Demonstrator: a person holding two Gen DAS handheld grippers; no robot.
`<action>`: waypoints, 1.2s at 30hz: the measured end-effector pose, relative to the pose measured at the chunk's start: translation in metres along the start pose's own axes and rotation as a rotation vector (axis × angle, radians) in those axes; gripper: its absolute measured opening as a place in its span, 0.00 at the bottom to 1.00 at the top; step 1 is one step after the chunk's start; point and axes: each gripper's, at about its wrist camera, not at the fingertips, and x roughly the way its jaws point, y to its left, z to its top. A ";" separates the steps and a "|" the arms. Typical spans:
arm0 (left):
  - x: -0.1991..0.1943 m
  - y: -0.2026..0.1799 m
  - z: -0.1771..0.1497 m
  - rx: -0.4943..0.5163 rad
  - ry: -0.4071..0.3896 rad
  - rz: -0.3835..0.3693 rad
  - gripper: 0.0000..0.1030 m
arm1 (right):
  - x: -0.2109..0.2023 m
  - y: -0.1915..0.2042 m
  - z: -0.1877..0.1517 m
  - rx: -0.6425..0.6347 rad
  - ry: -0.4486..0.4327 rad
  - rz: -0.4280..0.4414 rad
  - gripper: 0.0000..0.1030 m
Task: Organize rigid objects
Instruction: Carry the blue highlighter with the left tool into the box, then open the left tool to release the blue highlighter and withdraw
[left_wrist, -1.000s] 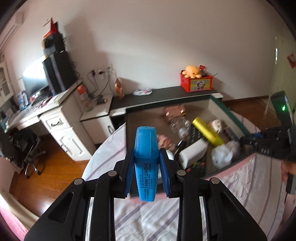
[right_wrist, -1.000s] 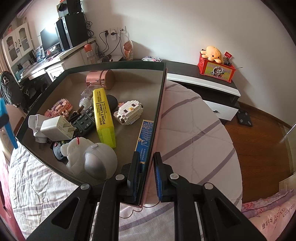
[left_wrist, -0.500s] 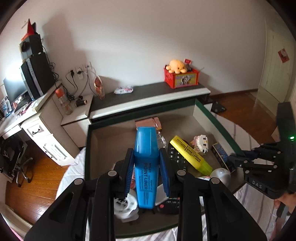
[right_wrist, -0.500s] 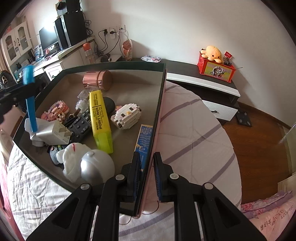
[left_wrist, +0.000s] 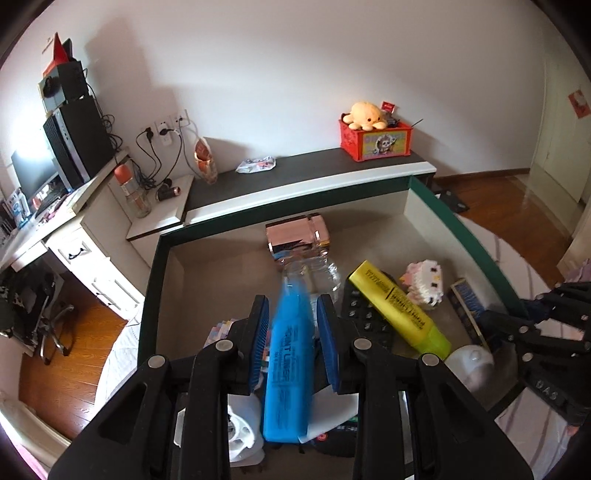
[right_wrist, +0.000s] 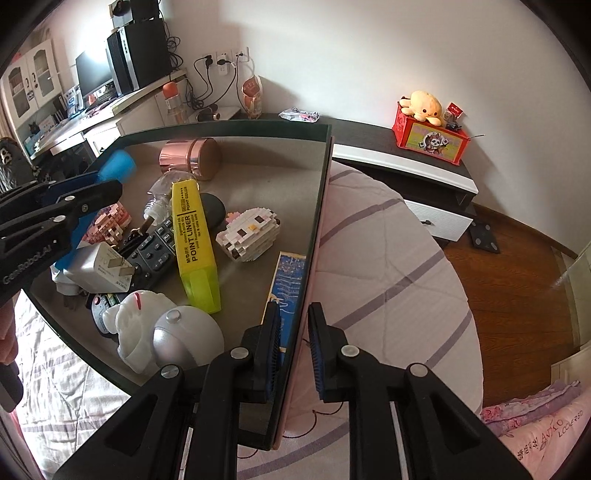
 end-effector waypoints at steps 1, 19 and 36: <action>0.000 0.001 -0.001 -0.001 0.001 0.003 0.27 | 0.000 0.000 0.000 -0.001 0.000 -0.001 0.17; -0.016 0.015 -0.022 -0.040 -0.007 0.018 1.00 | -0.006 0.005 0.001 0.003 -0.013 -0.023 0.24; -0.043 0.052 -0.053 -0.152 -0.010 -0.012 1.00 | -0.058 0.053 0.015 -0.096 -0.221 -0.096 1.00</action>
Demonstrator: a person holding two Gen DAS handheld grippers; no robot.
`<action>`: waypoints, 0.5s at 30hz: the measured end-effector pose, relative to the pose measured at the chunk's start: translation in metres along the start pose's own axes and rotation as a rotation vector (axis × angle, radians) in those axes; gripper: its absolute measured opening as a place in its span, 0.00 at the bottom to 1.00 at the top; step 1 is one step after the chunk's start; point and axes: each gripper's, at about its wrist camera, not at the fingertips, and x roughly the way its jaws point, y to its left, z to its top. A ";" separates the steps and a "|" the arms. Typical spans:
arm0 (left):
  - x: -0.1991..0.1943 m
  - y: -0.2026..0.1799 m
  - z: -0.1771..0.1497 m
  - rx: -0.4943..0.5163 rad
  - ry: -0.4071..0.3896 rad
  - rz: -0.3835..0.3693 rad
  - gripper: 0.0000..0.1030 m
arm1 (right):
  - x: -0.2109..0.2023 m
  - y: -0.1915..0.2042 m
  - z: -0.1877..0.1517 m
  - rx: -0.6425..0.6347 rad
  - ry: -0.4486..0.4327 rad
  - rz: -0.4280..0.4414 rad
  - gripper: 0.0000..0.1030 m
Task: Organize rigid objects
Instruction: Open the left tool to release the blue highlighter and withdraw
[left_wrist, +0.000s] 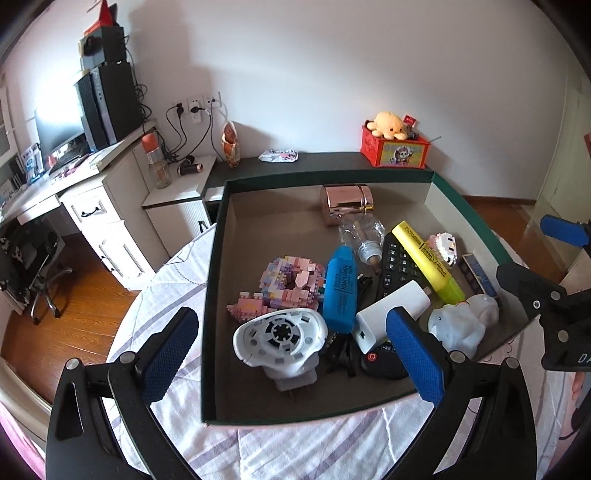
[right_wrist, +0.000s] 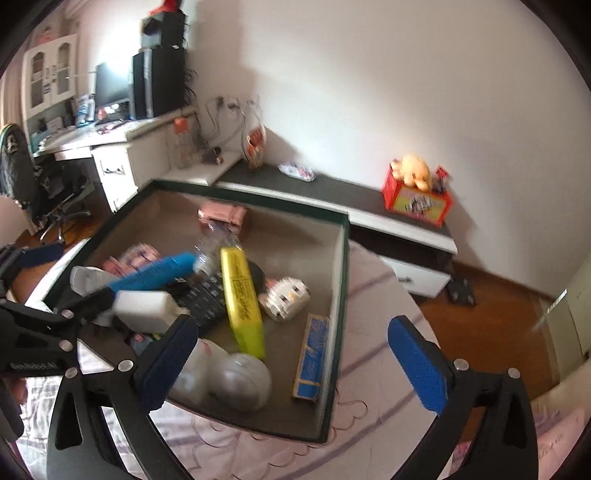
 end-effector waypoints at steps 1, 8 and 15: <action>-0.003 0.001 0.000 -0.003 -0.005 -0.002 1.00 | -0.002 0.003 0.001 -0.003 -0.005 0.000 1.00; -0.022 0.007 -0.004 -0.026 -0.048 -0.012 1.00 | -0.015 0.018 0.001 -0.013 -0.037 0.001 1.00; -0.041 0.006 -0.009 -0.036 -0.129 -0.037 1.00 | -0.032 0.027 -0.009 0.010 -0.059 0.035 1.00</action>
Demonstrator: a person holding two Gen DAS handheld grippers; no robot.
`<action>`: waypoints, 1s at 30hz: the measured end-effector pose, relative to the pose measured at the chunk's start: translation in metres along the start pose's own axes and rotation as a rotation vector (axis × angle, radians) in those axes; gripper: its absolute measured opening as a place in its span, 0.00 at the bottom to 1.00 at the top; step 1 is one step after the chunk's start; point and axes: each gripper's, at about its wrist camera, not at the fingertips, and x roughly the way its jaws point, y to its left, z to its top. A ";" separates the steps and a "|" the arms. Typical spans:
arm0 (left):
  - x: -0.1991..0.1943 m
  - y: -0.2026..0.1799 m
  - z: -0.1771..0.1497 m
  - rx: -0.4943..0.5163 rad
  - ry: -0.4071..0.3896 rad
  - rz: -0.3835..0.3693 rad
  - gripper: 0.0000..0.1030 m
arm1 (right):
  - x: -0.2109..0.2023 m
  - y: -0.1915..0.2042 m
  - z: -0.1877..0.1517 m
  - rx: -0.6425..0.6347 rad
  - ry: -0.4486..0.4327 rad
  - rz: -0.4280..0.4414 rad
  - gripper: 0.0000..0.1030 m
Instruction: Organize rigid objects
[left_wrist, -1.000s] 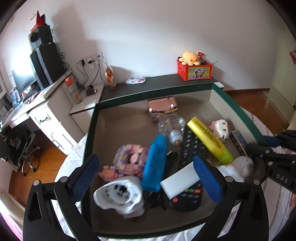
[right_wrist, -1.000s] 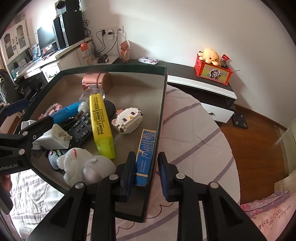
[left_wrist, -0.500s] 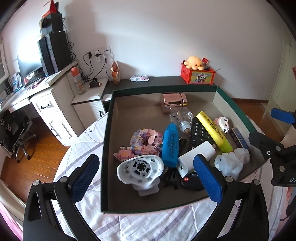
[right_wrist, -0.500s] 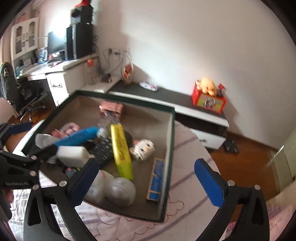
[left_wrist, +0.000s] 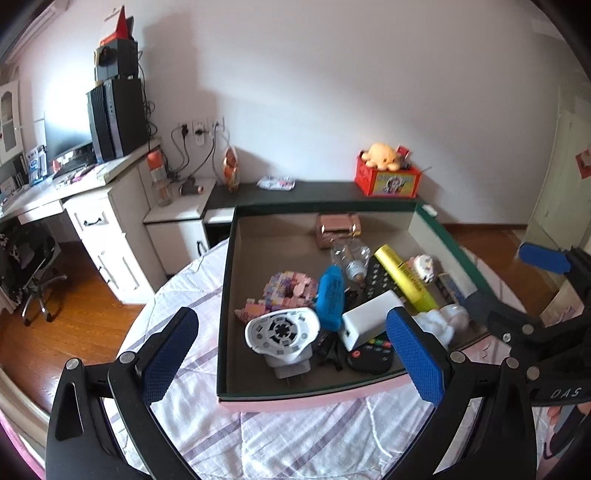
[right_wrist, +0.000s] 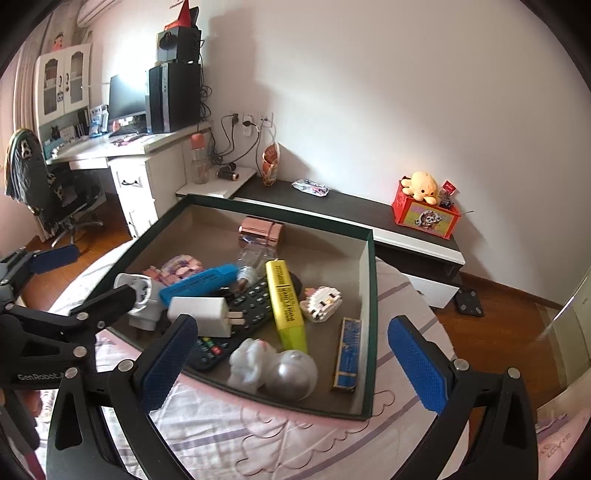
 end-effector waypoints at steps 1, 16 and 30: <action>-0.002 0.000 0.000 0.000 -0.013 0.003 1.00 | -0.002 0.001 -0.001 0.003 -0.003 0.000 1.00; -0.065 -0.010 -0.013 0.030 -0.099 0.031 1.00 | -0.058 0.010 -0.014 0.033 -0.064 0.018 1.00; -0.186 -0.020 -0.027 0.053 -0.252 0.078 1.00 | -0.170 0.034 -0.032 0.043 -0.218 0.020 1.00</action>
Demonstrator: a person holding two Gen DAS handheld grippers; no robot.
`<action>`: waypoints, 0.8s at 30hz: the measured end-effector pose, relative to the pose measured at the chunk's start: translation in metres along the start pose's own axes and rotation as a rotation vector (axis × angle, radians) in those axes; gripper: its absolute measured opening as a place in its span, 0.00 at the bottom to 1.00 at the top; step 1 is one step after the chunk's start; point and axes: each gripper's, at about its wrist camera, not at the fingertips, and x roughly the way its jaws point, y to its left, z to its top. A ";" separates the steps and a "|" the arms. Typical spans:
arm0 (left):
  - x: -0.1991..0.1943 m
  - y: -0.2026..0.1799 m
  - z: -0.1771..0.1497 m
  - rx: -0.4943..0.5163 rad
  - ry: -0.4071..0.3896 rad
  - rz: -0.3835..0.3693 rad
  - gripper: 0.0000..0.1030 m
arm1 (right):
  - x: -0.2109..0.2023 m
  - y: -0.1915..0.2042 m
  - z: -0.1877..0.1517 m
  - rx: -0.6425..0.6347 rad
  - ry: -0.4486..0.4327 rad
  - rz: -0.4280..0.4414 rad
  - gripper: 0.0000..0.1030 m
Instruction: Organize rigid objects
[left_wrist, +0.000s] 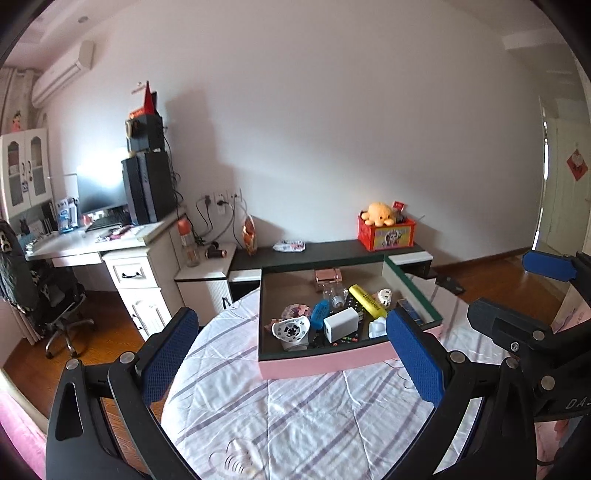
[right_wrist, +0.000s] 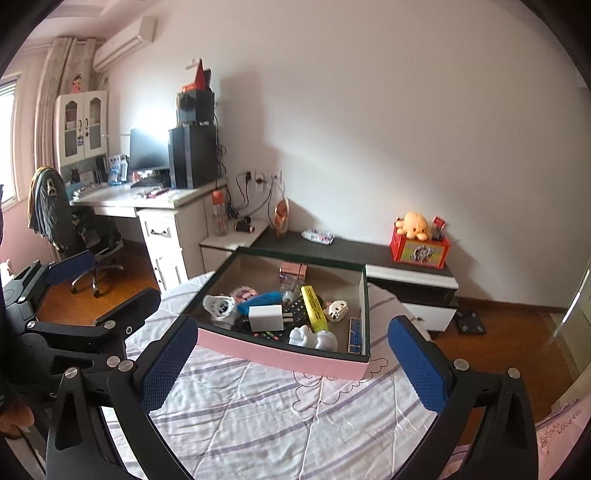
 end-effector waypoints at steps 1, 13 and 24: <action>-0.009 0.001 0.001 -0.005 -0.007 0.002 1.00 | -0.011 0.003 0.000 0.001 -0.012 -0.001 1.00; -0.121 0.010 0.006 -0.002 -0.182 0.049 1.00 | -0.116 0.033 0.003 -0.032 -0.155 -0.015 1.00; -0.190 0.008 0.002 -0.019 -0.283 0.074 1.00 | -0.183 0.054 -0.002 -0.050 -0.258 -0.029 1.00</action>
